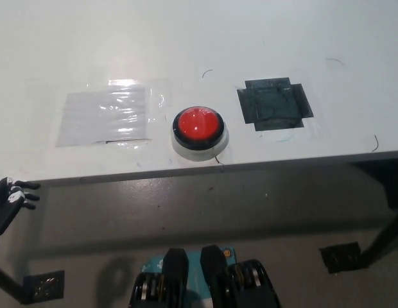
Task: The robot uses its right hand to make a fist and press the red button kept in the middle of the desk
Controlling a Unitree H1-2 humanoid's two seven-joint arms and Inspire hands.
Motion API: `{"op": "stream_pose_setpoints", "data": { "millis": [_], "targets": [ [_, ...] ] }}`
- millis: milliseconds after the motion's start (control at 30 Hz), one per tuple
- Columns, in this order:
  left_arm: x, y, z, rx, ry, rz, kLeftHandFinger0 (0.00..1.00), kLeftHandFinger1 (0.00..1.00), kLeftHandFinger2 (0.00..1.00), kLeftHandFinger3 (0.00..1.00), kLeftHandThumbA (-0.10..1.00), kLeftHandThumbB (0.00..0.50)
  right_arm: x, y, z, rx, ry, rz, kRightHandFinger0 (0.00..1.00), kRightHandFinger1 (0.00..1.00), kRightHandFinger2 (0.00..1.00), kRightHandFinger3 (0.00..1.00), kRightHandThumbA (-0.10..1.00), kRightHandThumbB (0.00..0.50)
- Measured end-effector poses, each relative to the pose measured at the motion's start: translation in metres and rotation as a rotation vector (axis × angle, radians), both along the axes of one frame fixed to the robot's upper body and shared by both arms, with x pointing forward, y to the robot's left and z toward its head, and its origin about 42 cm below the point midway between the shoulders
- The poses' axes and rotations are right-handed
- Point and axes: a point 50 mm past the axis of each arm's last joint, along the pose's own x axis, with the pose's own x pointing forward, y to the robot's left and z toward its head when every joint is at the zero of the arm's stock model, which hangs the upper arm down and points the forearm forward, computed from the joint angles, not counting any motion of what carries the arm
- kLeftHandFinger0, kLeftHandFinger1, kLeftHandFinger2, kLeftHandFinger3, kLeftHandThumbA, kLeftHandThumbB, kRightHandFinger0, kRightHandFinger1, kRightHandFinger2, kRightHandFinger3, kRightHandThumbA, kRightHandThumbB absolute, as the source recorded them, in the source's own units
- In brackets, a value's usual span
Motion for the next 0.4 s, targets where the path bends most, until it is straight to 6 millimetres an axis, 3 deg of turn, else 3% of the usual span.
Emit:
{"op": "stream_pose_setpoints", "data": {
  "millis": [133, 400],
  "targets": [
    [0.0, -0.0002, 0.0, 0.001, -0.001, 0.0, 0.47, 0.5, 0.59, 0.63, 0.54, 0.003, 0.0006, 0.0, 0.001, -0.001, -0.002, -0.002, 0.0, 0.02, 0.37, 0.46, 0.78, 0.065],
    [-0.0005, -0.0006, -0.0007, -0.002, -0.001, 0.001, 0.5, 0.52, 0.59, 0.62, 0.52, 0.0, 0.0018, 0.0003, 0.0025, 0.0, -0.006, -0.002, 0.0, 0.02, 0.37, 0.46, 0.77, 0.062]
  ]
}}
